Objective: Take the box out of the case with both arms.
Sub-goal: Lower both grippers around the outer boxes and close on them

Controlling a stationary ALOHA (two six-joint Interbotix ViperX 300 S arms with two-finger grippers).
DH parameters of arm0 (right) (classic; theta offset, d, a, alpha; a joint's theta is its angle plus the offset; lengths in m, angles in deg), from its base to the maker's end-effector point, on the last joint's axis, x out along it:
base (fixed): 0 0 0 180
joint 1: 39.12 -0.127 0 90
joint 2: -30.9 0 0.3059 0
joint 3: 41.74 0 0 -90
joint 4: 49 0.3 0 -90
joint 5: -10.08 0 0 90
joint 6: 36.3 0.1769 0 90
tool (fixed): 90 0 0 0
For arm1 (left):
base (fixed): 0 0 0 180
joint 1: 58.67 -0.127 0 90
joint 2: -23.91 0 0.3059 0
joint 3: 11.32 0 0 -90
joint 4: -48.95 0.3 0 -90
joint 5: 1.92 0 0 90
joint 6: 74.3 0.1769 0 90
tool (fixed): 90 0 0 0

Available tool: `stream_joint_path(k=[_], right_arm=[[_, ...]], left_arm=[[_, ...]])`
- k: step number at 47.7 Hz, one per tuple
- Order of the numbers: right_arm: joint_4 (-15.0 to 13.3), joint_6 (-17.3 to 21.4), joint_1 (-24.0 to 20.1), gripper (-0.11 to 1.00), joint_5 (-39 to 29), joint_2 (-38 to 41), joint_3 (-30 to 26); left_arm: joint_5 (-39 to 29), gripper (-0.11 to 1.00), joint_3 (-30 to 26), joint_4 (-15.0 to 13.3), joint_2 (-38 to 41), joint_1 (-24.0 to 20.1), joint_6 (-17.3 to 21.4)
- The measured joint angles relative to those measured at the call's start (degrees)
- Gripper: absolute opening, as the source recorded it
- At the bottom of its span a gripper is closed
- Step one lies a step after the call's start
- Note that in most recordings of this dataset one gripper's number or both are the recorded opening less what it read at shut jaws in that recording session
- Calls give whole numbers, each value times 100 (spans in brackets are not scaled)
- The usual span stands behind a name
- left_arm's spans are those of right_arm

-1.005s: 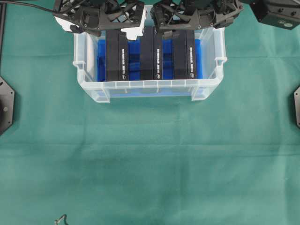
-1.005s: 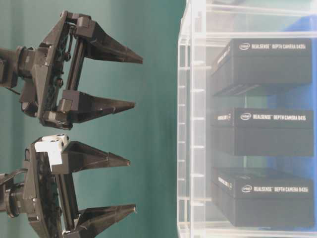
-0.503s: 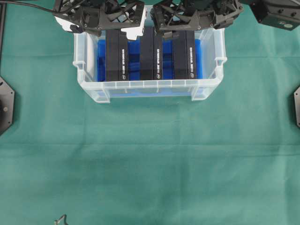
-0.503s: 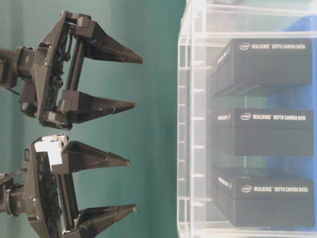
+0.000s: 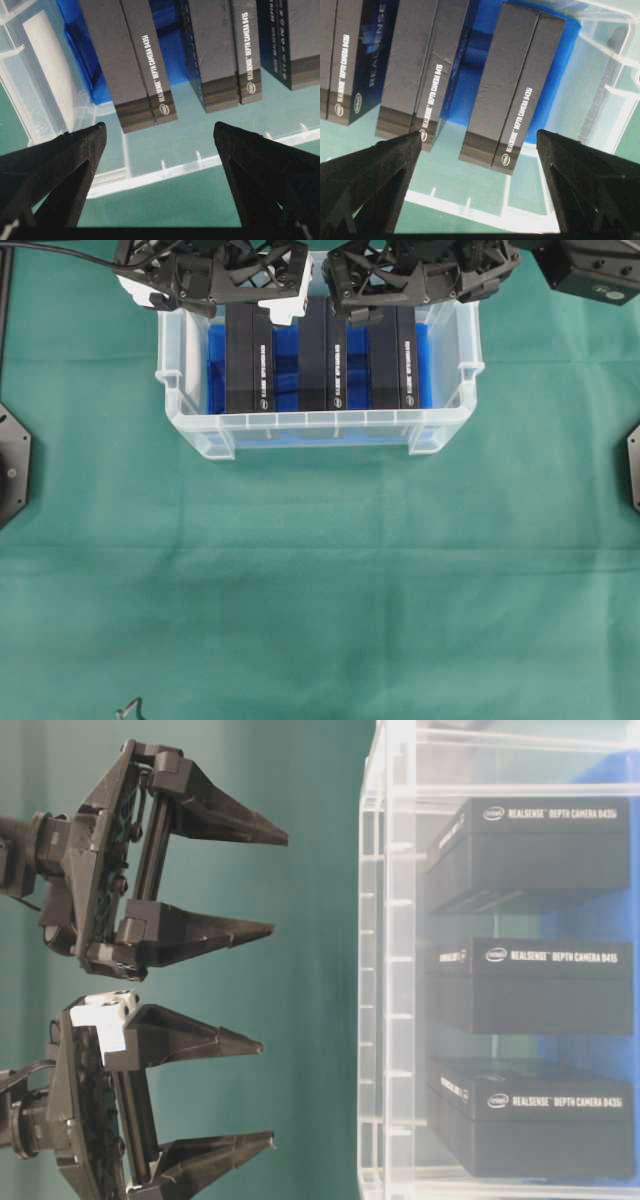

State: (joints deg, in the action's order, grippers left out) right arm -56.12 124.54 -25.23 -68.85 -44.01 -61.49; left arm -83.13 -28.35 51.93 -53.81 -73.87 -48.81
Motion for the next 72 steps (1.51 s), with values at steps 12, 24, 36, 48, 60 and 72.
stream_joint_path(k=[12,24,36,48,60,72], right_arm=[[0,0,-9,94,0,0,0],[0,0,-9,94,0,0,0],[0,0,-18,94,0,0,0],[0,9,-26,94,0,0,0],[0,53,-26,94,9,9,123],[0,185,-26,94,229,9,545]], left_arm=[[0,89,0,-9,0,0,0],[0,89,0,0,0,0,0],[0,89,0,0,0,0,-9],[9,89,0,18,0,0,-9],[97,89,70,149,0,9,-44],[483,89,422,229,0,0,-167]])
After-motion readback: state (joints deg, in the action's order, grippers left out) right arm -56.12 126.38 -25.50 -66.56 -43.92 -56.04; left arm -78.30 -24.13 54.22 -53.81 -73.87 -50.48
